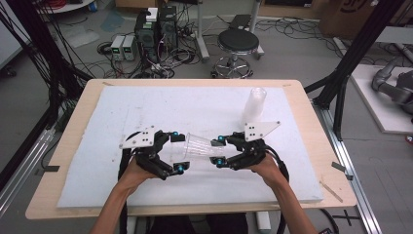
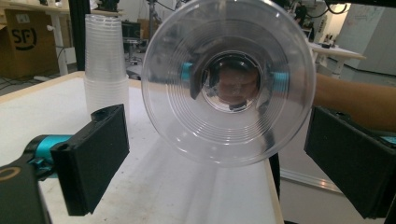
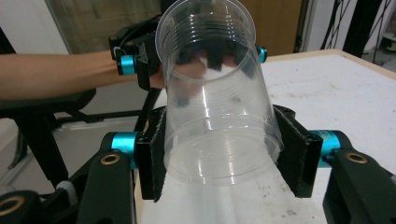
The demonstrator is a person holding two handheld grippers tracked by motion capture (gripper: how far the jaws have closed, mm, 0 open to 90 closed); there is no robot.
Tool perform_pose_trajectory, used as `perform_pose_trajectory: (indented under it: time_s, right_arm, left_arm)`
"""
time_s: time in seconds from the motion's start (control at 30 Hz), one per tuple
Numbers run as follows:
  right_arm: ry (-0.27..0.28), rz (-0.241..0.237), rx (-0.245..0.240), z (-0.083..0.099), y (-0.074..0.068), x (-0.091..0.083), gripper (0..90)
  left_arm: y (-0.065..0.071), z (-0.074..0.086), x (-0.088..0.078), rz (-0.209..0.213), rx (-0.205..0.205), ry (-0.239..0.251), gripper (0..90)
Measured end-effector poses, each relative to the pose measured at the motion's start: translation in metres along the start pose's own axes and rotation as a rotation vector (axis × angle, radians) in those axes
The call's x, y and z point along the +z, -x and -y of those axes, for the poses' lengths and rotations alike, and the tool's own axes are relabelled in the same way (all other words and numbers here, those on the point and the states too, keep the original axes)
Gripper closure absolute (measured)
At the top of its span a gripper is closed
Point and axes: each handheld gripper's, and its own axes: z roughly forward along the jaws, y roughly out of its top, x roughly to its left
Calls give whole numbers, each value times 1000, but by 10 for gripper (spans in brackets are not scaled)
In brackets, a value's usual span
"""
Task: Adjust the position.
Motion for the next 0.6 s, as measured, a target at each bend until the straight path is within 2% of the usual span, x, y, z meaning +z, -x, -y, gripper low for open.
perform_pose_trajectory:
  time_s: [0.43,0.6]
  right_arm:
    - [20,-25,-1,2,0,5,424]
    - [27,-29,-8,1,0,5,424]
  left_arm:
    - [0,-7,22,44,-6,16,68]
    - [-1,-8,25,69,-14,33,126]
